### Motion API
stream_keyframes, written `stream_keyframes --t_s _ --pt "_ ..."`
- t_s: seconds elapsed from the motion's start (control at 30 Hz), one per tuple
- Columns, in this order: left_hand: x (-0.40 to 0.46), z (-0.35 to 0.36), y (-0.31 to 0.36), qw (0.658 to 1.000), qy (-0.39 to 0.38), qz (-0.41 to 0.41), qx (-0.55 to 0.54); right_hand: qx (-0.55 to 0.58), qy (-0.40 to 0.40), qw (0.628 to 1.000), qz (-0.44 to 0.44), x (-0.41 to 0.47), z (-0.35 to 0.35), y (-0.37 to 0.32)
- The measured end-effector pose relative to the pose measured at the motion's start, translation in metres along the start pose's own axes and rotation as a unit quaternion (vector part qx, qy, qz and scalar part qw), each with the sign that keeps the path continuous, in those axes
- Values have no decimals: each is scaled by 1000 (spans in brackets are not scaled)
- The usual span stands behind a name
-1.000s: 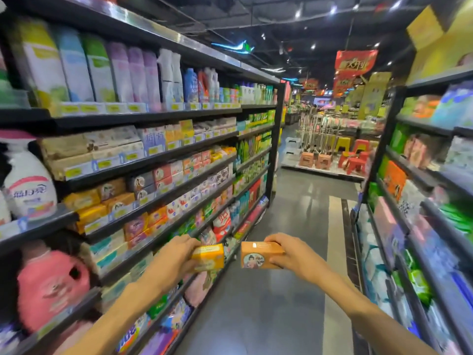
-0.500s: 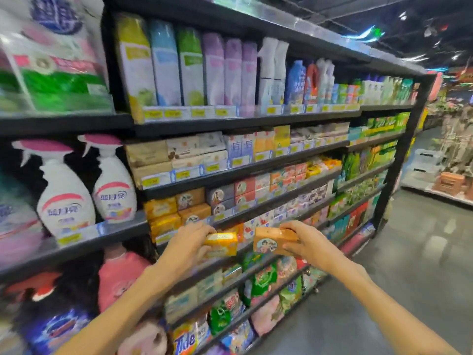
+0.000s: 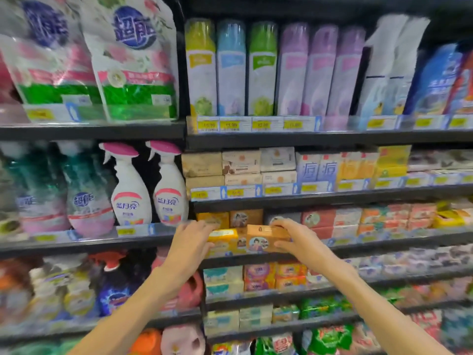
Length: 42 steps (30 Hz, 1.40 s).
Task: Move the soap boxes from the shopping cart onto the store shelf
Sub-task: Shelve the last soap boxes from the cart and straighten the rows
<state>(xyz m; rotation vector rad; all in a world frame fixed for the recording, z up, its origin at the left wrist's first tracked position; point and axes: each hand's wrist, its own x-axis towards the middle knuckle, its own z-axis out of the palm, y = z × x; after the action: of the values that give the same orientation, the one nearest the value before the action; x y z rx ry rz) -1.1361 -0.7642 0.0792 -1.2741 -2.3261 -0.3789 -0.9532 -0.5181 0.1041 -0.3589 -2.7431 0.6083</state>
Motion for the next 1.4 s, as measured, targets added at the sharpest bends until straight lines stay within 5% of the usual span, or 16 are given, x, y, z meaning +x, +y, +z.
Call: stream_keyframes --t_s 0.47,0.83,1.4 --pt "34 33 -15 992 3 -61 111 4 -14 999 -42 62 17 15" --pt "30 41 -26 988 27 -20 152 -61 21 996 -58 68 37 6" --pt "25 44 -25 991 20 -23 128 -312 89 944 -62 80 58 6"
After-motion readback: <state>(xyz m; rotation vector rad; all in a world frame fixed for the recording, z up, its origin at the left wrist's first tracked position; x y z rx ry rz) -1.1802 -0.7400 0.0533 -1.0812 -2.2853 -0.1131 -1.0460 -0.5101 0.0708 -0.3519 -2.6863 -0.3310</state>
